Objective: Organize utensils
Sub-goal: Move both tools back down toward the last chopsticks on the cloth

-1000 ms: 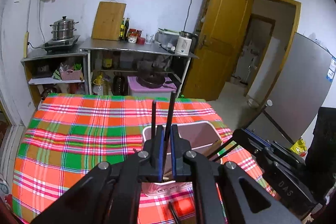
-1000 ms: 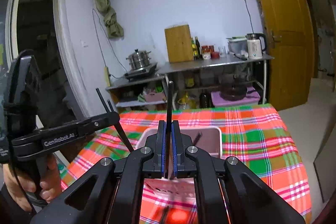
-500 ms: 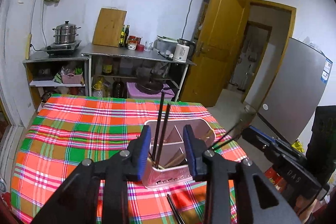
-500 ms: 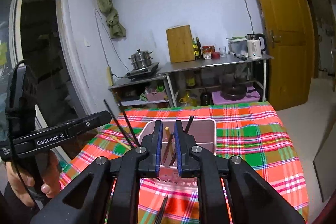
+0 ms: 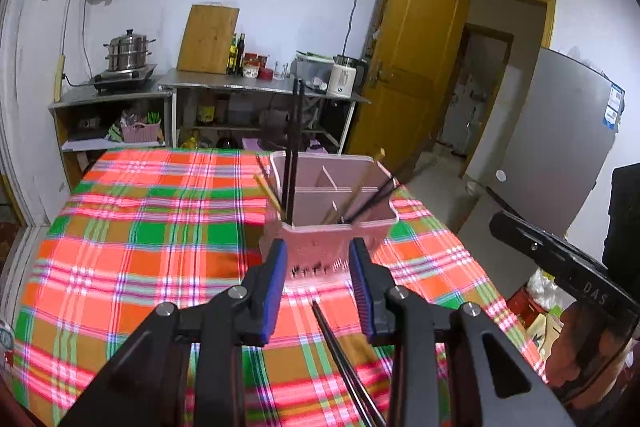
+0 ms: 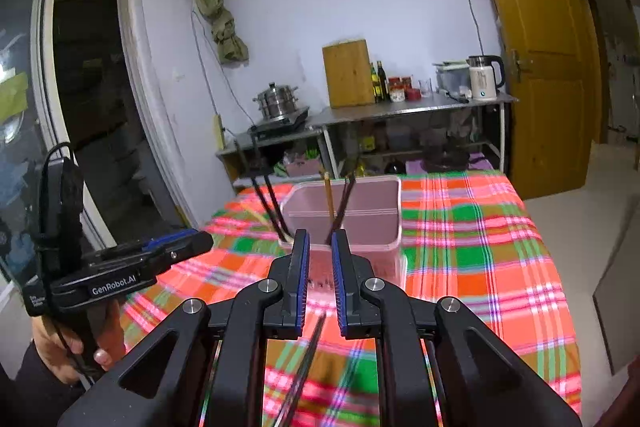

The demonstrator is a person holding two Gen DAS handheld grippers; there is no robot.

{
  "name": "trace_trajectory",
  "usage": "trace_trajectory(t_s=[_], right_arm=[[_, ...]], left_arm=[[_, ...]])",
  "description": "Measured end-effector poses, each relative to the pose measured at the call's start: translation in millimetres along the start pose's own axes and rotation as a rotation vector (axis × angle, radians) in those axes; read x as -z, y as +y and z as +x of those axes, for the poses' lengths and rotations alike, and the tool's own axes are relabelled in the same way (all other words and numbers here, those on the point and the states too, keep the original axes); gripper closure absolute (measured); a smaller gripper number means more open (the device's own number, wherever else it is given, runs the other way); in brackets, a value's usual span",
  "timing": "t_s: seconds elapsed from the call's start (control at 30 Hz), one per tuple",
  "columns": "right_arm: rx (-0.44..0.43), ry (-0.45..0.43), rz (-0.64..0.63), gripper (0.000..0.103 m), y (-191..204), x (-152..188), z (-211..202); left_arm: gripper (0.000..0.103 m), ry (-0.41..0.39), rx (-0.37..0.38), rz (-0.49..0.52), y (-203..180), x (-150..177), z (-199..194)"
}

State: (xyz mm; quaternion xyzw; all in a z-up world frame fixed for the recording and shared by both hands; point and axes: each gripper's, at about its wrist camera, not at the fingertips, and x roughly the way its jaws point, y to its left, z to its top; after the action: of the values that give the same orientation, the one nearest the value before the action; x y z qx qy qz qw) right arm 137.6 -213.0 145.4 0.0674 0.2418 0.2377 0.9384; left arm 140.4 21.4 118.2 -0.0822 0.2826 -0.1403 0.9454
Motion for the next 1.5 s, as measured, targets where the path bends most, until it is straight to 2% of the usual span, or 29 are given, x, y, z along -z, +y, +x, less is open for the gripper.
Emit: trace_trajectory(t_s=[0.27,0.53,0.97,1.13,1.5], right_arm=[[0.001,0.092,-0.007,0.092,0.8,42.3,0.1],[-0.002,0.164,0.022,0.091,-7.7,72.5,14.8],[-0.007,0.217,0.064,0.091,-25.3,89.9,32.0],[-0.006,0.218,0.078,0.091,-33.8,92.0,34.7],[-0.013,0.223,0.090,0.091,-39.3,93.9,38.2]], left_arm=[[0.070,0.079,0.000,-0.011,-1.3,45.7,7.5],[0.070,0.163,0.002,-0.034,0.5,77.1,29.5],[0.070,0.297,-0.006,-0.036,-13.7,107.0,85.0],[0.070,0.324,-0.030,-0.022,-16.9,113.1,96.5],[0.073,0.313,-0.075,0.022,-17.0,114.2,96.8]])
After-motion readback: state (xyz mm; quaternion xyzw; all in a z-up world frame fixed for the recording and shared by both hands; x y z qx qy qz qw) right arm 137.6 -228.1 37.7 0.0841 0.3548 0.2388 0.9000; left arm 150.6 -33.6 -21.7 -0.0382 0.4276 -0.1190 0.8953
